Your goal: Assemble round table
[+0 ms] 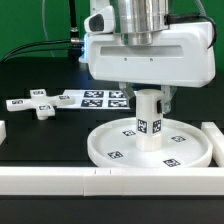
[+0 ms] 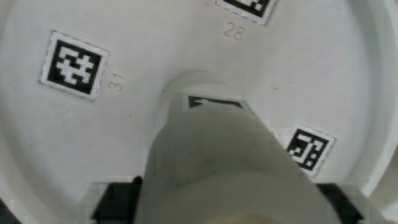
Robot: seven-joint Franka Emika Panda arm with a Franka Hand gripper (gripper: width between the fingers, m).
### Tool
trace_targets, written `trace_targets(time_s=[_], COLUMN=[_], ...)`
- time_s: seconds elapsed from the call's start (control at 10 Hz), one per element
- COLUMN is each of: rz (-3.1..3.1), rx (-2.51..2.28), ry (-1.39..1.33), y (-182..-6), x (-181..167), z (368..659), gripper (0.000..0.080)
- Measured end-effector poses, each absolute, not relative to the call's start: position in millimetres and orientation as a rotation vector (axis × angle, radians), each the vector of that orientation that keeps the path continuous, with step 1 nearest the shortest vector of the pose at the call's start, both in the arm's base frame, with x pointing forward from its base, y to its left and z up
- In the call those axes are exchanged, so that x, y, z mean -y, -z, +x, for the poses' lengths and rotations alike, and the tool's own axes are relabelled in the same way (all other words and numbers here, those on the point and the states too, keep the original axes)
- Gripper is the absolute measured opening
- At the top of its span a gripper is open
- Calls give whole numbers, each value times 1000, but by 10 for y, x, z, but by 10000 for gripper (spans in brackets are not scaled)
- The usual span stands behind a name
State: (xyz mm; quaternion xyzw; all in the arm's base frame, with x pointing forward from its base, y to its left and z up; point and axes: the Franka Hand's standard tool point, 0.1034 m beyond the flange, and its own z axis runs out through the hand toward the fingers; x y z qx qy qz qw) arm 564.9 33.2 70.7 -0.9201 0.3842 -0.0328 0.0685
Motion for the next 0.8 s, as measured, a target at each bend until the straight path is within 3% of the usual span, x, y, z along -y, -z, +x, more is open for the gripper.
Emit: trace_targets(time_s=[0.3,0.4,0.8], rz=[-2747,-2791,-2920], rx=[-1207,-1114,-708], ry=[96,110,151], y=[-709,-733,-945], x=[-344,-389,-400], z=[5649,5659,5539], gripper=[417,592,646])
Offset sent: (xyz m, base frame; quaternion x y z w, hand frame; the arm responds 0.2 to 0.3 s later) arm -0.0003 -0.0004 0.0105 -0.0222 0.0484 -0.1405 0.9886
